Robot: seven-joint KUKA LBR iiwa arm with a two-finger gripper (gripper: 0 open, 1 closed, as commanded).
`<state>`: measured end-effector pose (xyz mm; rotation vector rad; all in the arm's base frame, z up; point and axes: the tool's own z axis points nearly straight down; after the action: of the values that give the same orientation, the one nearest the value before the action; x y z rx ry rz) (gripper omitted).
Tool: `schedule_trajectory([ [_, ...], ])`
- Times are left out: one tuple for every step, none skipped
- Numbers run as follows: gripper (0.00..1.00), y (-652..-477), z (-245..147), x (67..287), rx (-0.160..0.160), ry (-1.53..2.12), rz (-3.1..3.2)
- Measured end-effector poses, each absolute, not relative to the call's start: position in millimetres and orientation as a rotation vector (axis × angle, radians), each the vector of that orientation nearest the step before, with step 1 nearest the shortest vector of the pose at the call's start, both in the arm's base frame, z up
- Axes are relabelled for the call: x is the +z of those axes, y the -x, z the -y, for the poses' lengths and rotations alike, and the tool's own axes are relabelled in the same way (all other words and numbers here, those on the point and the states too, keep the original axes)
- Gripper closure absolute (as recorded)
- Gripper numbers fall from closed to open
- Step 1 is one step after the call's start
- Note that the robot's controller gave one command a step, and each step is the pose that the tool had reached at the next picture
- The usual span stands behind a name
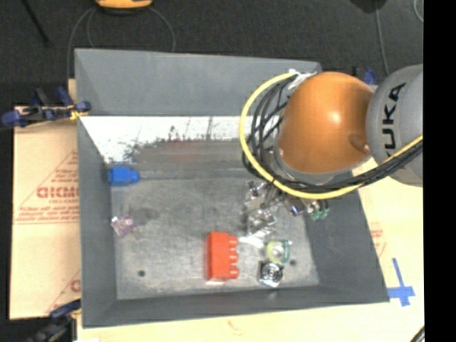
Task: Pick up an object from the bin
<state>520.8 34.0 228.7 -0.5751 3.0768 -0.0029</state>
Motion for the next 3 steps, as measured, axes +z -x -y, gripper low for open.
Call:
schedule_trajectory([
  [1.00, -523.5, -36.9, 126.5, -0.001, 1.012, -2.976],
  [0.00, -524.4, -37.4, 127.9, -0.001, 1.007, -2.974],
  [0.00, -523.5, -24.9, 79.2, -0.003, 1.238, -2.886],
])
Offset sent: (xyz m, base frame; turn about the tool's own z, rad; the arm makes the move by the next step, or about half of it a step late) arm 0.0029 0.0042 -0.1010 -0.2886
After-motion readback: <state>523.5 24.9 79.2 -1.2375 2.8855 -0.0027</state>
